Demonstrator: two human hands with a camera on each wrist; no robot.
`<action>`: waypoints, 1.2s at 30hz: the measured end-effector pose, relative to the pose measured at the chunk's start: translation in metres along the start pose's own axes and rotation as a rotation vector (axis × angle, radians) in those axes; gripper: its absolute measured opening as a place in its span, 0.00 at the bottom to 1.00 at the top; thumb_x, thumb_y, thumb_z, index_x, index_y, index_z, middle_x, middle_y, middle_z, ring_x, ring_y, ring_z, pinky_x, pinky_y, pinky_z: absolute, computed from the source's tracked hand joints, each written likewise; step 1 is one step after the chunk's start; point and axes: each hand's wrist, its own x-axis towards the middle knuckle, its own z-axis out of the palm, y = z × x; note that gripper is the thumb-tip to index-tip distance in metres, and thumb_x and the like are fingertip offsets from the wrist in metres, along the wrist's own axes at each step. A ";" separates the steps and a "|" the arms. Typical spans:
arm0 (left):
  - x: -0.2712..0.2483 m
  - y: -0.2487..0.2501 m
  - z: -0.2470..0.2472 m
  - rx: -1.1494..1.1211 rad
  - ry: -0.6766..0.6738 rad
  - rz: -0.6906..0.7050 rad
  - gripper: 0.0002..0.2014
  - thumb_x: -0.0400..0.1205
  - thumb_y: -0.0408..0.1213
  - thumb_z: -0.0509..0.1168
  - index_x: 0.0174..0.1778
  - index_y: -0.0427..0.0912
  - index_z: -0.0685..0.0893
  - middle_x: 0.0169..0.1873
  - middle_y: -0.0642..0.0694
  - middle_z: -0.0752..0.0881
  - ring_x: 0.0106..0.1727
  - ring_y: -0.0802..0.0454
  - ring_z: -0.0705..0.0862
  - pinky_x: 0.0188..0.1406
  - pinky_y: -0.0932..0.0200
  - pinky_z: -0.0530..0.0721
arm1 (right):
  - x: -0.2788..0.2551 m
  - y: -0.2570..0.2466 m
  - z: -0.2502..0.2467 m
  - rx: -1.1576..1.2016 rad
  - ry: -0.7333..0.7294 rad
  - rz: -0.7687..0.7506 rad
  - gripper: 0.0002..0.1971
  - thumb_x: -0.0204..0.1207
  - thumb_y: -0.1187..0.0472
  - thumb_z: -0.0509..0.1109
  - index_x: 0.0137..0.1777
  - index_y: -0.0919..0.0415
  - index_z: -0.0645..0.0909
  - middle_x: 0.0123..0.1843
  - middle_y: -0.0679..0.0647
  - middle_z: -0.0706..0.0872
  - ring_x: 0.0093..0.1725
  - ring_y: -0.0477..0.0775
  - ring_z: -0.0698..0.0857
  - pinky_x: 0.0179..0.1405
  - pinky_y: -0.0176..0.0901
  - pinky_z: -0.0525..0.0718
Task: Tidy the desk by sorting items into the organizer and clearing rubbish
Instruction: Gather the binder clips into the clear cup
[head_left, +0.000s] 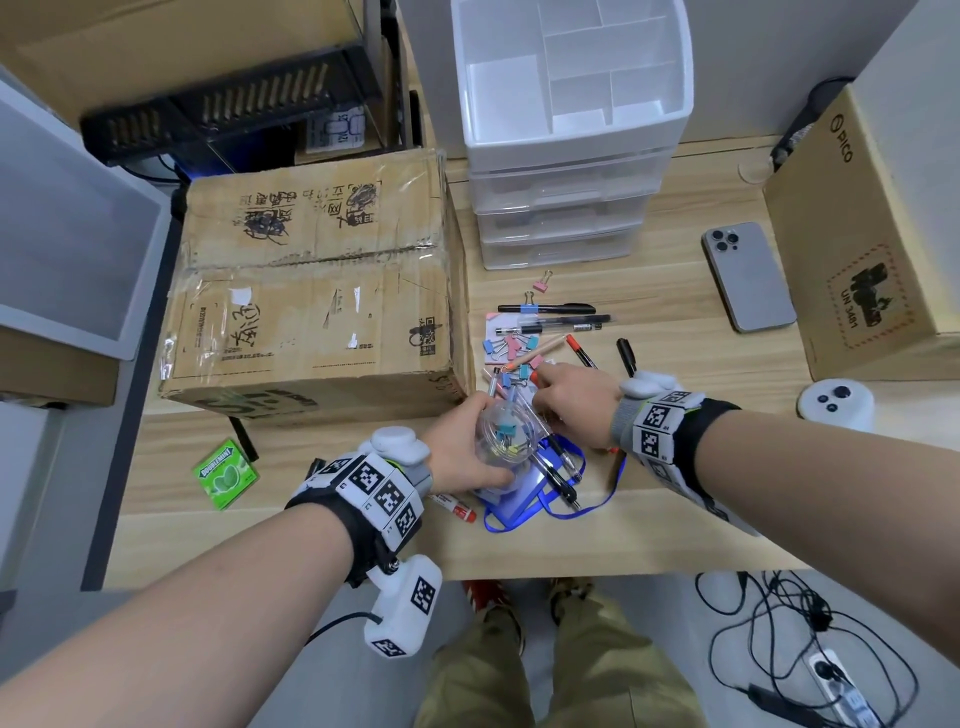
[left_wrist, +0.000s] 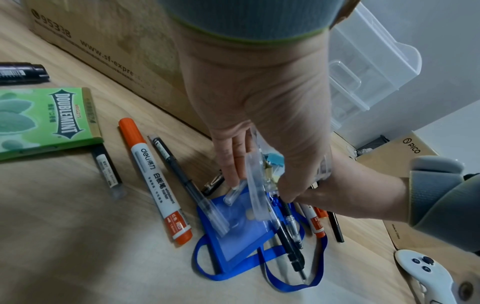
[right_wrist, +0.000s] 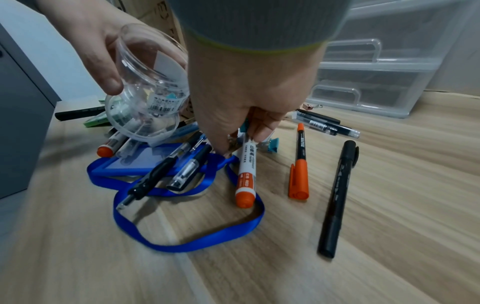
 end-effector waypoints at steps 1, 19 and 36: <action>0.000 0.000 0.000 0.001 0.003 0.000 0.38 0.63 0.46 0.83 0.66 0.51 0.71 0.54 0.56 0.86 0.52 0.56 0.86 0.54 0.51 0.87 | 0.000 0.000 0.000 -0.003 -0.002 0.004 0.06 0.77 0.60 0.69 0.50 0.58 0.85 0.55 0.54 0.76 0.50 0.56 0.80 0.33 0.43 0.71; -0.002 0.003 0.000 -0.016 0.024 0.011 0.36 0.65 0.41 0.83 0.66 0.49 0.72 0.53 0.56 0.86 0.48 0.61 0.85 0.39 0.78 0.77 | -0.002 -0.010 0.007 0.010 0.022 0.055 0.10 0.77 0.54 0.69 0.53 0.56 0.87 0.59 0.55 0.76 0.56 0.56 0.79 0.38 0.44 0.75; -0.001 0.004 -0.004 -0.006 0.027 0.020 0.35 0.65 0.42 0.83 0.65 0.50 0.72 0.51 0.56 0.85 0.47 0.61 0.84 0.41 0.73 0.80 | 0.009 -0.015 0.006 -0.045 -0.003 0.053 0.03 0.75 0.62 0.71 0.43 0.58 0.86 0.48 0.53 0.77 0.46 0.54 0.78 0.37 0.46 0.80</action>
